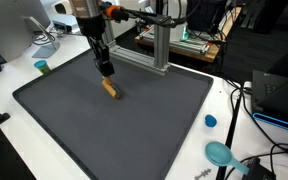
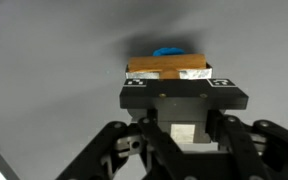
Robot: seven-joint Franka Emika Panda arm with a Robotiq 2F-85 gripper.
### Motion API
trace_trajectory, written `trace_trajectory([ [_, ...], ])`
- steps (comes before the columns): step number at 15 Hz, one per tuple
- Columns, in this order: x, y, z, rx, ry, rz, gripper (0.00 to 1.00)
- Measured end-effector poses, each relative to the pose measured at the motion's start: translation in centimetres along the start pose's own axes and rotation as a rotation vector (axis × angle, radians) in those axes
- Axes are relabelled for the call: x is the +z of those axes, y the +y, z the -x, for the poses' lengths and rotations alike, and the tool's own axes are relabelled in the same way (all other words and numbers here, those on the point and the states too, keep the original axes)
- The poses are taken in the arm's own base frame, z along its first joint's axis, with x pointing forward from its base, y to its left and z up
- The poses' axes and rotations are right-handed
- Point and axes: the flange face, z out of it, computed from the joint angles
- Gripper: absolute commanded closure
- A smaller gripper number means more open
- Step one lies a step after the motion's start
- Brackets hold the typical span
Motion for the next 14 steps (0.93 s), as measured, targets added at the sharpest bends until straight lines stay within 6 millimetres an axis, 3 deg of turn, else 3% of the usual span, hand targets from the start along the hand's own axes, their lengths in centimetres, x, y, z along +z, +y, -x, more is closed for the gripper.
trace_trajectory([
  [14,0.3,-1.1,-1.4,-0.032,-0.105,0.053,0.77],
])
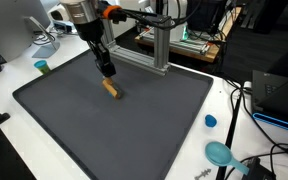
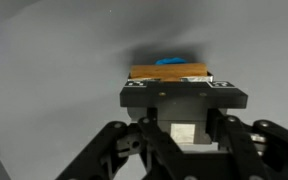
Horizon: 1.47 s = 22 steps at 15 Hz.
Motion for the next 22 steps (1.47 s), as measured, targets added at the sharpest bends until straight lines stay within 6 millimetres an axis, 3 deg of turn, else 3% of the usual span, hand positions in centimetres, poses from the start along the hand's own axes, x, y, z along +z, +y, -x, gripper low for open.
trace_trajectory([
  [22,0.6,-0.2,-2.6,-0.121,-0.139,0.014,0.77],
])
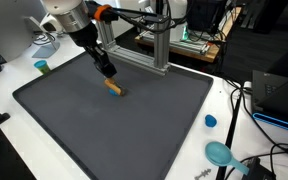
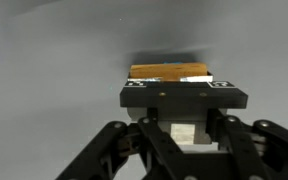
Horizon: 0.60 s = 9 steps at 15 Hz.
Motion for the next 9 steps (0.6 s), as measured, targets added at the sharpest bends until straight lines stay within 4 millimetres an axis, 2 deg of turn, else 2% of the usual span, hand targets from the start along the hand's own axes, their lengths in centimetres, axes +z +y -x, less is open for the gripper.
trace_trajectory([
  [5,0.4,0.5,-0.2,-0.009,-0.036,-0.010,0.77],
  [8,2.1,0.5,-0.1,-0.007,-0.093,-0.008,0.77],
  [9,2.1,0.5,-0.1,-0.005,-0.097,-0.010,0.77],
])
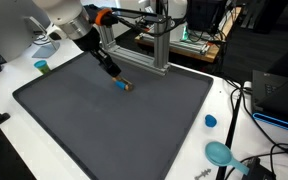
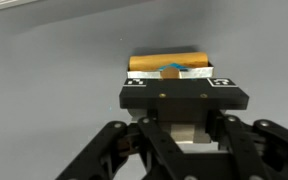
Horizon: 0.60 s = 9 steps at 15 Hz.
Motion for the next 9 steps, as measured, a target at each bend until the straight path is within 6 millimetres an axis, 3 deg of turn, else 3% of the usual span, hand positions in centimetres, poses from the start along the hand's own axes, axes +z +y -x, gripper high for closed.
trace_trajectory([
  [5,-0.4,0.2,0.2,0.004,0.030,-0.015,0.77],
  [9,-2.6,0.1,1.3,-0.001,0.169,-0.047,0.77],
])
